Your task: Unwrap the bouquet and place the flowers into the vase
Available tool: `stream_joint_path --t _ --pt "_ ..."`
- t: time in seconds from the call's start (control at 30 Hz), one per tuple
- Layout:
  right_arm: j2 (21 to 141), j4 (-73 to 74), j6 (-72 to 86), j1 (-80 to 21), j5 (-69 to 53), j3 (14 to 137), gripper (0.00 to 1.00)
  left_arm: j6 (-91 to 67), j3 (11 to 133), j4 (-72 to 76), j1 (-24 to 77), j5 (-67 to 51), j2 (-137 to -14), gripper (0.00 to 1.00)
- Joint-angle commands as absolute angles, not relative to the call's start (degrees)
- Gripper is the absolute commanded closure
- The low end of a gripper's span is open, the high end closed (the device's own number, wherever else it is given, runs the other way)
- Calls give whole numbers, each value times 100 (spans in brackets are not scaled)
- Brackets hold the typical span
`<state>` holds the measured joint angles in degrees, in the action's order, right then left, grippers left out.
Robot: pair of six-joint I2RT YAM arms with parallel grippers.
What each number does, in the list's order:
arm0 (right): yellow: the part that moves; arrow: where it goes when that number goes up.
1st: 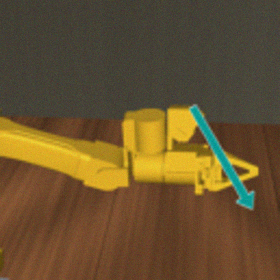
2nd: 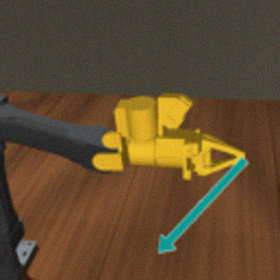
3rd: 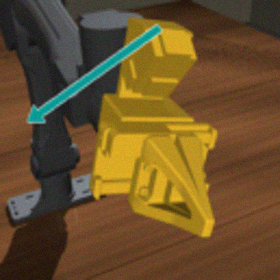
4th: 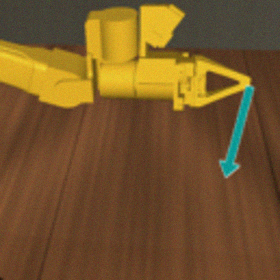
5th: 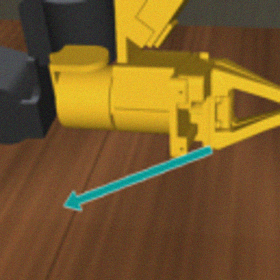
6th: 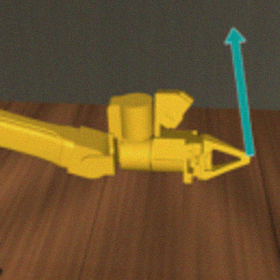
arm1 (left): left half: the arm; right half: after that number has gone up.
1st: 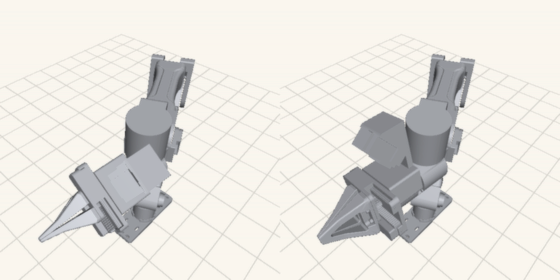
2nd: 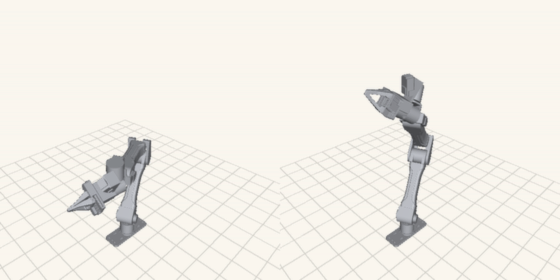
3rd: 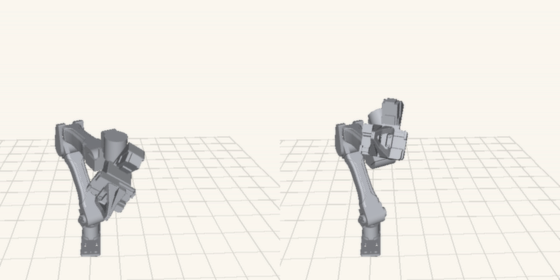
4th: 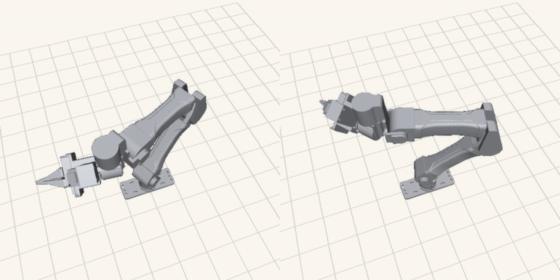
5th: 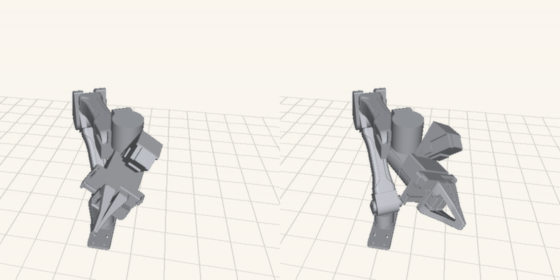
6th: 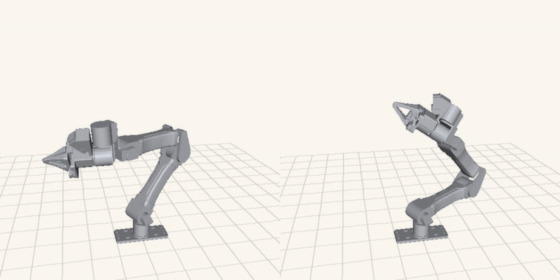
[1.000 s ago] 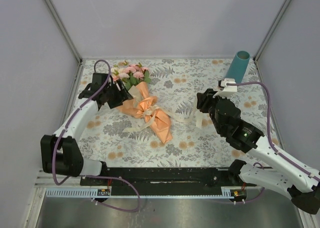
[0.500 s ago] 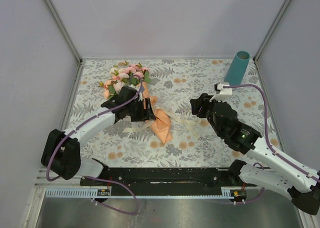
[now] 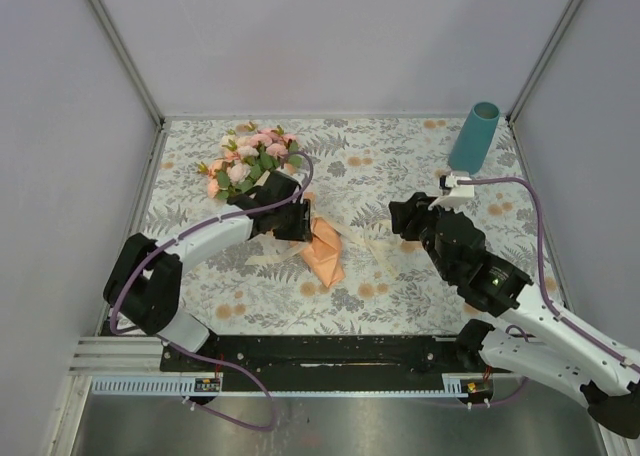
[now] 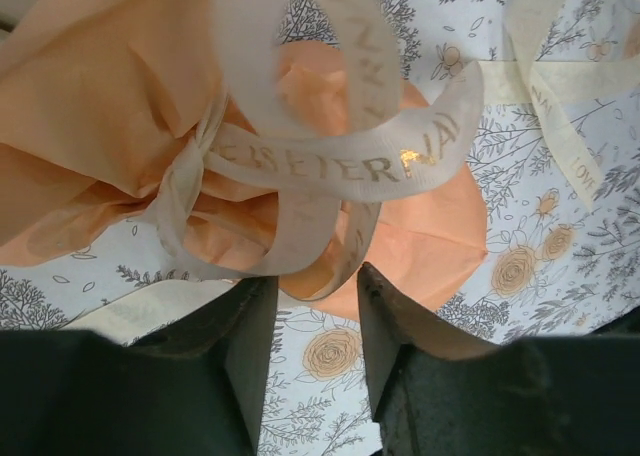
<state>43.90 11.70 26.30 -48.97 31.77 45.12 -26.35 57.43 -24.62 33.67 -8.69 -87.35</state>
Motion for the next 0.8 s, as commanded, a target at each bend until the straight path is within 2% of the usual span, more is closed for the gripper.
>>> stream_joint_path --t 0.0,0.2,0.47,0.67,0.77 --pt "4254 940 2549 -4878 3392 4421 52 -2356 6152 -2548 3489 -369 -8771 63" --pt "4122 905 2514 -4869 3472 4351 53 -2469 6363 -2908 3516 -308 -8473 100" --pt "4376 730 2671 -4878 3130 4342 53 -2838 6592 -3972 3481 578 -7595 100" --pt "4833 423 2830 -4878 2743 4430 55 -3532 6180 -4526 3147 1185 -6691 100" --pt "5184 465 3311 -4878 2742 4631 58 -3778 5925 -4491 3085 2001 -6040 100"
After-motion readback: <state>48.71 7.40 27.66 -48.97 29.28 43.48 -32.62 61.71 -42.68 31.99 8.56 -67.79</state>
